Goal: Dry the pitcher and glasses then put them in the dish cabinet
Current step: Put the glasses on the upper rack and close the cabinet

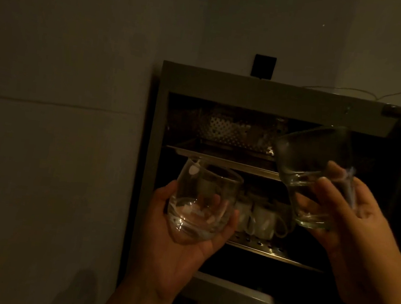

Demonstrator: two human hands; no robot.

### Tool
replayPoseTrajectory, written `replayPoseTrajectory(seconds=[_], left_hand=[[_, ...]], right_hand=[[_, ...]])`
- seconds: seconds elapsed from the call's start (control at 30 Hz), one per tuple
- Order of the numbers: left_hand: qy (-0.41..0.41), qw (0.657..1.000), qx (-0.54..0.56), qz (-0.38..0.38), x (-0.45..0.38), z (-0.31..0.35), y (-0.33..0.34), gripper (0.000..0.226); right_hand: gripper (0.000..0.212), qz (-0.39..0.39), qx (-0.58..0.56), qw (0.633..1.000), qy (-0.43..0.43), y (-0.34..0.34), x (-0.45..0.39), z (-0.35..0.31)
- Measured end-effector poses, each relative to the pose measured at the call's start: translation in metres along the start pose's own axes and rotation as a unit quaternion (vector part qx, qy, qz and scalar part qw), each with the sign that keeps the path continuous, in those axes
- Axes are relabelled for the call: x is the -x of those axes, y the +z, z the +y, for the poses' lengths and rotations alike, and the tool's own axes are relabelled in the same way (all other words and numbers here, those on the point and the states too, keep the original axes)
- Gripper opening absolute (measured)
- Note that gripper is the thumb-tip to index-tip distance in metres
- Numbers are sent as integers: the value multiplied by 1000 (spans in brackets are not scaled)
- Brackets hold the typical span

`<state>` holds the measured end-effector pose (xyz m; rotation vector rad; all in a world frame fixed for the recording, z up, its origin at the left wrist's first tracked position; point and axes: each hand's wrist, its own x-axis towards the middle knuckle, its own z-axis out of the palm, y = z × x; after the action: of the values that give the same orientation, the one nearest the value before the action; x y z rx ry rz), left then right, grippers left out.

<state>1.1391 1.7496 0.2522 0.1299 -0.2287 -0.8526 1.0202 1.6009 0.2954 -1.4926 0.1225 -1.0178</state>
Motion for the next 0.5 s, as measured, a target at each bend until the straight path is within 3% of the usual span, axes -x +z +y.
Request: replayPoseTrajectory(seconds=[0.1, 0.2, 0.27, 0.4, 0.5], left_hand=[[14, 999, -20, -39, -12, 0, 2, 40], [47, 995, -66, -54, -25, 1, 4, 50], [89, 987, -122, -48, -36, -1, 6, 54], [202, 948, -242, -32, -59, -4, 12, 53], [297, 898, -324, -25, -81, -6, 15, 56]], right_hand=[[120, -11, 14, 1000, 11, -10, -16, 7], [128, -12, 4, 1000, 23, -21, -30, 16], [114, 2, 10, 1000, 13, -27, -37, 20], [66, 71, 16, 996, -43, -38, -47, 25], [60, 122, 37, 986, -109, -42, -60, 33]])
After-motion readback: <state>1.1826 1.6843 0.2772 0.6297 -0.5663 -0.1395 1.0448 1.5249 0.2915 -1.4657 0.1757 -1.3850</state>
